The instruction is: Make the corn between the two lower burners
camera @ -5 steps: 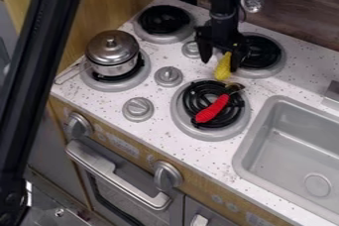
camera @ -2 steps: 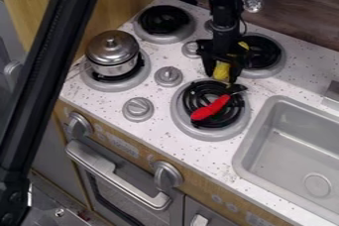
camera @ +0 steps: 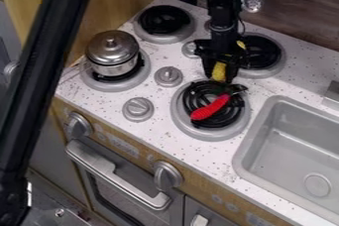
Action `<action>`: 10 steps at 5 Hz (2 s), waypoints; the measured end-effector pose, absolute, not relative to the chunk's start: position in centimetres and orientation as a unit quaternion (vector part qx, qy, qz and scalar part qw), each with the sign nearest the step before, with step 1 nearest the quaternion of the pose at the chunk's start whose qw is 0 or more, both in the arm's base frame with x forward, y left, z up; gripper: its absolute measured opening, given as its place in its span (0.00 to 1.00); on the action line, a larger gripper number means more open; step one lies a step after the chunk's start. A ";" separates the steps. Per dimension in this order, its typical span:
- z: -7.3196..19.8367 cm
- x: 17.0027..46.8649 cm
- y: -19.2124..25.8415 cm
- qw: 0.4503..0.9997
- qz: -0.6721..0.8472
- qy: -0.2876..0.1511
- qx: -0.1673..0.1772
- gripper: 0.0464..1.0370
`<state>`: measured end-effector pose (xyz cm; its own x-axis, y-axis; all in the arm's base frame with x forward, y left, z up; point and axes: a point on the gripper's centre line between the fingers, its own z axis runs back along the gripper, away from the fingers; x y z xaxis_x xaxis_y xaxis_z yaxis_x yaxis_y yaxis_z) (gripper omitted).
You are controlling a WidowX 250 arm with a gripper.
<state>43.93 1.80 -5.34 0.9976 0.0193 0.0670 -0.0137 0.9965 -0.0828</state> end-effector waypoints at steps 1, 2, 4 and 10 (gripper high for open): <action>-2.6 43.2 3.2 0.998 0.008 -0.057 -0.033 0.55; -1.6 40.3 7.6 0.998 0.039 -0.052 -0.010 0.55; -3.9 34.0 12.3 0.997 0.072 -0.001 -0.008 0.55; -1.6 33.0 7.9 0.999 -0.031 0.001 0.038 0.96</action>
<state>32.98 7.88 -1.64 0.9980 -0.0626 -0.0050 0.0628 0.9951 0.0762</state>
